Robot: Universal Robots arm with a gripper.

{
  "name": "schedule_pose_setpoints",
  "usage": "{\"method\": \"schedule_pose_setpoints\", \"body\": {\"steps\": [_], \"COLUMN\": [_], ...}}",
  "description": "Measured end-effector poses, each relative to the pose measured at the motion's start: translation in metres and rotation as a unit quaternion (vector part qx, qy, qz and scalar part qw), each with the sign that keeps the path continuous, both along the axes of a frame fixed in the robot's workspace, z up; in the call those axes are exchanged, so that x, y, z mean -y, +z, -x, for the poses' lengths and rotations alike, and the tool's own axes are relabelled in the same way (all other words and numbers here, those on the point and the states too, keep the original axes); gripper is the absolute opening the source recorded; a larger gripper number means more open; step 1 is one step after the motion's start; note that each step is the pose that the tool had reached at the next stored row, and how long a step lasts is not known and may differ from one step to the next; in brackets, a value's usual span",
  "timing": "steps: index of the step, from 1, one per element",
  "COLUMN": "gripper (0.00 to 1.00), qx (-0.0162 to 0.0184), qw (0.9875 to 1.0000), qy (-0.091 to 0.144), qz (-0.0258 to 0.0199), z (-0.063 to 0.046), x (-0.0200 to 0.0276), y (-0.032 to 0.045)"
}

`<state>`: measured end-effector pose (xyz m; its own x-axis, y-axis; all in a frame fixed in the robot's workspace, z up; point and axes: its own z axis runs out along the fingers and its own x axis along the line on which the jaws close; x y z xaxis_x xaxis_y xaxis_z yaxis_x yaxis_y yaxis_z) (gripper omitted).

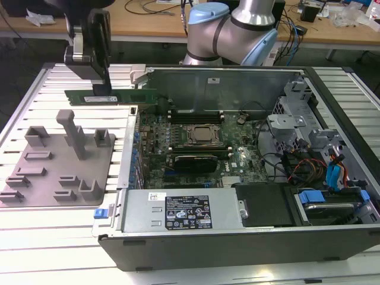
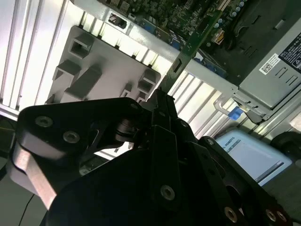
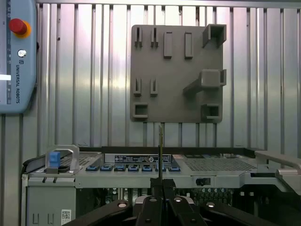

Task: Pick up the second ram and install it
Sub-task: 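Pick up the second ram and move it above second insertion slot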

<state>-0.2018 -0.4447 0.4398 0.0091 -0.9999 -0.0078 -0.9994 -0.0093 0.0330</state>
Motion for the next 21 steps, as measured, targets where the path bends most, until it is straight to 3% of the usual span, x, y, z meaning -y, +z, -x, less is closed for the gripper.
{"method": "schedule_pose_setpoints", "body": {"steps": [21], "gripper": [0.09], "qx": [-0.0004], "qw": [1.0000], "qy": [0.000], "qz": [0.0000], "z": [-0.063], "x": [0.0000], "y": [-0.0036]}}
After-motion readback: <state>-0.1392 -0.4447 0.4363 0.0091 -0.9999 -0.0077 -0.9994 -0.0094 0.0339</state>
